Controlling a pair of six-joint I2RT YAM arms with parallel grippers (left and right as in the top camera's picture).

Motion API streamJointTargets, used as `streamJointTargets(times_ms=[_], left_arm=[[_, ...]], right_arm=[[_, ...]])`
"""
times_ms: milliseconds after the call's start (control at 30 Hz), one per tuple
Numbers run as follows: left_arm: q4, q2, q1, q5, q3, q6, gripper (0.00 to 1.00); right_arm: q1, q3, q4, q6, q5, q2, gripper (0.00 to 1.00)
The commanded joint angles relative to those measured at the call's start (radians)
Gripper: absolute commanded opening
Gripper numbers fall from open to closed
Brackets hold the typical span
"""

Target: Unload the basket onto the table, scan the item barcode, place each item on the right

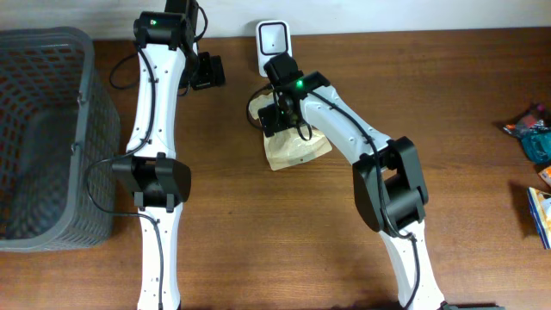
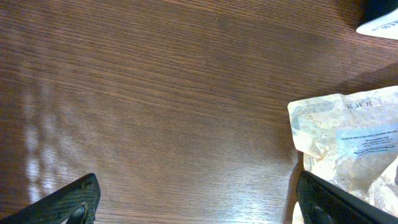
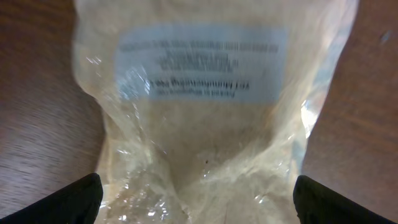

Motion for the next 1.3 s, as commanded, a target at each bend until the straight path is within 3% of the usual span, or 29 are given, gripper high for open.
streamJointTargets(times_ms=[0, 167, 200, 267, 300, 367, 467, 600, 933, 1267], left_arm=[[-0.001, -0.003, 0.002, -0.01, 0.003, 0.0, 0.99], [-0.001, -0.003, 0.002, -0.01, 0.003, 0.0, 0.99], [-0.001, -0.003, 0.002, -0.01, 0.003, 0.0, 0.99], [-0.001, -0.003, 0.002, -0.01, 0.003, 0.0, 0.99], [-0.001, -0.003, 0.002, -0.01, 0.003, 0.0, 0.99], [-0.002, -0.003, 0.002, -0.01, 0.003, 0.0, 0.99], [-0.001, -0.003, 0.002, -0.01, 0.003, 0.0, 0.99], [-0.001, -0.003, 0.002, -0.01, 0.003, 0.0, 0.99], [-0.001, -0.003, 0.002, -0.01, 0.003, 0.0, 0.99], [-0.002, -0.003, 0.002, -0.01, 0.003, 0.0, 0.99]], right_arm=[[0.012, -0.032, 0.003, 0.005, 0.013, 0.066, 0.98], [0.013, -0.032, 0.006, 0.005, 0.013, 0.109, 0.99], [0.013, -0.032, 0.01, 0.005, 0.026, 0.109, 0.82], [0.013, -0.032, 0.021, 0.017, 0.039, 0.109, 0.39], [0.013, -0.032, 0.028, 0.04, 0.038, 0.109, 0.25], [0.01, -0.029, 0.034, 0.077, 0.038, 0.108, 0.14], [0.005, 0.002, 0.031, 0.08, 0.035, 0.104, 0.14], [-0.006, 0.06, 0.009, 0.08, 0.035, 0.083, 0.04], [-0.052, 0.417, -0.109, 0.08, 0.035, 0.083, 0.04], [-0.077, 0.44, 0.391, 0.08, 0.035, 0.182, 0.04]])
